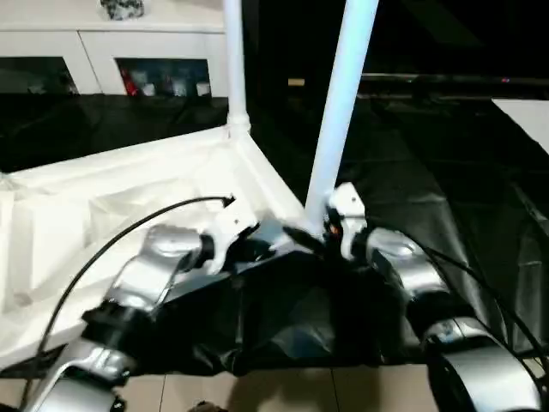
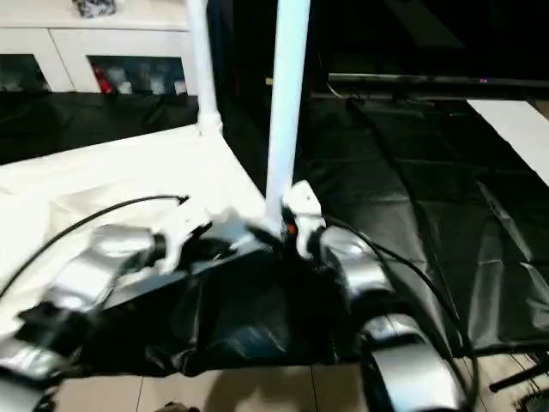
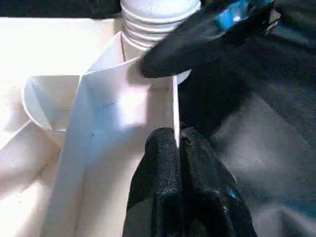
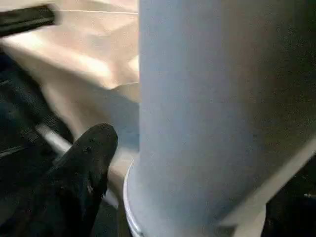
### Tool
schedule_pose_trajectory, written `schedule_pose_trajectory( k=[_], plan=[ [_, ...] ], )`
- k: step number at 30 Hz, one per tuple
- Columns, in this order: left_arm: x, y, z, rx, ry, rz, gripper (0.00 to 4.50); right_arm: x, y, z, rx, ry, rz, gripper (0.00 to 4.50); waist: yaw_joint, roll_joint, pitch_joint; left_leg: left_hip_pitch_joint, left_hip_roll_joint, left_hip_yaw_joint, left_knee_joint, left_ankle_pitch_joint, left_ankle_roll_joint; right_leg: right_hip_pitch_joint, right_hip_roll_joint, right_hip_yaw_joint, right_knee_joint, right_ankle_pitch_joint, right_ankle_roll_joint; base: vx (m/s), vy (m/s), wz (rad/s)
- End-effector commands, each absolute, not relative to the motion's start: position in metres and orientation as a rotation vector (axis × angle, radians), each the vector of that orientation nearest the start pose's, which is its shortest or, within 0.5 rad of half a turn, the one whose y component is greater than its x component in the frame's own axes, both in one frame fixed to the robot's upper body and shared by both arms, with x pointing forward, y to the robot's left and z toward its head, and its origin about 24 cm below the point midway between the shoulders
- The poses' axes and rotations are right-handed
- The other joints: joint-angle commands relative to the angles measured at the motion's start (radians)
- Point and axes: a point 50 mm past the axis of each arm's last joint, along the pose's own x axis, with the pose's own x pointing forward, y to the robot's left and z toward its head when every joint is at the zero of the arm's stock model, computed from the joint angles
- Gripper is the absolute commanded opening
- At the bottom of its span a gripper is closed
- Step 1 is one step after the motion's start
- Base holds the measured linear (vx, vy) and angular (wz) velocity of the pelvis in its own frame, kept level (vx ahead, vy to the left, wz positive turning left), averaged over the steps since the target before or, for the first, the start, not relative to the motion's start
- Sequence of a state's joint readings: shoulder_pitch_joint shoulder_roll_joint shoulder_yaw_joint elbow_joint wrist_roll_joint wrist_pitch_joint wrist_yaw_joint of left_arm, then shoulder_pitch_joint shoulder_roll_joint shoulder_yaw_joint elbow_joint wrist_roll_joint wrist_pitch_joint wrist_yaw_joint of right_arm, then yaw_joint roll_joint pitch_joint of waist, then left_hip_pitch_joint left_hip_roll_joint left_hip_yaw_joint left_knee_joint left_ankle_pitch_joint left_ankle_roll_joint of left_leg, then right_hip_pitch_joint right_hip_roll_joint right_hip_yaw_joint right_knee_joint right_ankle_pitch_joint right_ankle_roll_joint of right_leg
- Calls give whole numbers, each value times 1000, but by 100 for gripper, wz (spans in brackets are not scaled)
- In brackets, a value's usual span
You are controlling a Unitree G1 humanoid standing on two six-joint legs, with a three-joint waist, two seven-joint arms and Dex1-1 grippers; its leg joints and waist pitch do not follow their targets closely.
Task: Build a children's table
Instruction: Rotate leg to tighten
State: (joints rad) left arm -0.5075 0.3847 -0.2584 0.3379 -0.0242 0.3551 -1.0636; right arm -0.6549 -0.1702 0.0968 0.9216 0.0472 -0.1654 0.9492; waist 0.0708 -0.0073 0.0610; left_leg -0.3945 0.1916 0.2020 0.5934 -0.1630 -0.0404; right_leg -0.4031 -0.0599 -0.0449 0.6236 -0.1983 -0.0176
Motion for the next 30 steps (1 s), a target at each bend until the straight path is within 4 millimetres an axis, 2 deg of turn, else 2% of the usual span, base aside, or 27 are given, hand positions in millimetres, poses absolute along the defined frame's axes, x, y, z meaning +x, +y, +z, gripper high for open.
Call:
schedule_pose_trajectory(
  k=[1, 5, 9, 11, 13, 14, 16, 18, 21, 22, 25, 27, 29, 30],
  plan=[
    [302, 114, 74, 318, 406, -1315, 0, 326, -95, 36, -158, 227, 1228, 391, 8, -3, -72, 28, 51, -21, -62, -180, 69, 45, -82, 40, -66, -114, -251, 0, 0, 0],
    [299, 123, 74, 317, 436, -1325, 0, 317, -100, 33, -166, 280, 1361, 391, 20, -5, -66, 32, 52, -21, -65, -224, 43, 39, -84, 44, -75, -203, -230, 0, 0, 0],
    [295, 127, 74, 310, 460, -1350, 0, 312, -103, 32, -169, 319, 1431, 354, 21, -11, -67, 31, 51, -23, -67, -220, 36, 38, -85, 44, -75, -226, -221, 0, 0, 0],
    [295, 127, 74, 309, 460, -1351, 0, 312, -103, 32, -170, 321, 1438, 347, 22, -9, -67, 32, 51, -23, -67, -217, 34, 37, -84, 44, -75, -224, -221, 0, 0, 0],
    [295, 127, 74, 310, 462, -1352, 0, 311, -102, 32, -169, 322, 1444, 322, 21, -13, -68, 32, 51, -23, -68, -214, 31, 38, -84, 44, -73, -207, -223, 0, 0, 0],
    [295, 127, 74, 308, 461, -1349, 0, 312, -101, 33, -168, 322, 1445, 317, 21, -10, -69, 32, 50, -24, -68, -208, 31, 38, -83, 44, -72, -194, -225, 0, 0, 0],
    [296, 127, 74, 309, 461, -1349, 0, 312, -101, 33, -168, 322, 1446, 306, 21, -13, -69, 31, 49, -23, -66, -197, 35, 40, -84, 44, -70, -171, -231, 0, 0, 0],
    [298, 126, 75, 317, 449, -1333, 0, 312, -99, 33, -155, 318, 1439, 280, 20, -5, -69, 31, 49, -23, -66, -202, 32, 39, -82, 43, -71, -165, -232, 0, 0, 0],
    [304, 122, 77, 318, 409, -1298, 0, 313, -93, 29, -100, 305, 1378, 274, 21, 2, -68, 33, 48, -25, -68, -232, 21, 38, -82, 44, -74, -186, -233, 0, 0, 0],
    [304, 122, 77, 318, 407, -1294, 0, 313, -93, 29, -96, 305, 1375, 274, 19, 0, -67, 33, 48, -24, -68, -238, 18, 37, -81, 44, -76, -194, -231, 0, 0, 0],
    [314, 117, 78, 319, 377, -1186, 0, 322, -84, 29, -56, 288, 1215, 271, 15, 0, -65, 37, 48, -27, -72, -271, -6, 35, -83, 45, -81, -244, -223, 0, 0, 0],
    [317, 116, 78, 326, 374, -1151, 0, 326, -80, 30, -44, 267, 1156, 271, 11, -2, -62, 41, 47, -32, -75, -311, -24, 33, -88, 45, -90, -333, -198, 0, 0, 0],
    [322, 108, 77, 327, 362, -1077, 0, 334, -71, 30, -20, 249, 1005, 271, 8, -11, -64, 37, 47, -34, -77, -303, -30, 36, -90, 45, -90, -351, -186, 0, 0, 0],
    [326, 104, 77, 324, 356, -1035, 0, 337, -67, 30, -11, 250, 941, 271, 5, -9, -66, 37, 48, -34, -77, -290, -35, 34, -90, 45, -88, -334, -187, 0, 0, 0]
  ],
)
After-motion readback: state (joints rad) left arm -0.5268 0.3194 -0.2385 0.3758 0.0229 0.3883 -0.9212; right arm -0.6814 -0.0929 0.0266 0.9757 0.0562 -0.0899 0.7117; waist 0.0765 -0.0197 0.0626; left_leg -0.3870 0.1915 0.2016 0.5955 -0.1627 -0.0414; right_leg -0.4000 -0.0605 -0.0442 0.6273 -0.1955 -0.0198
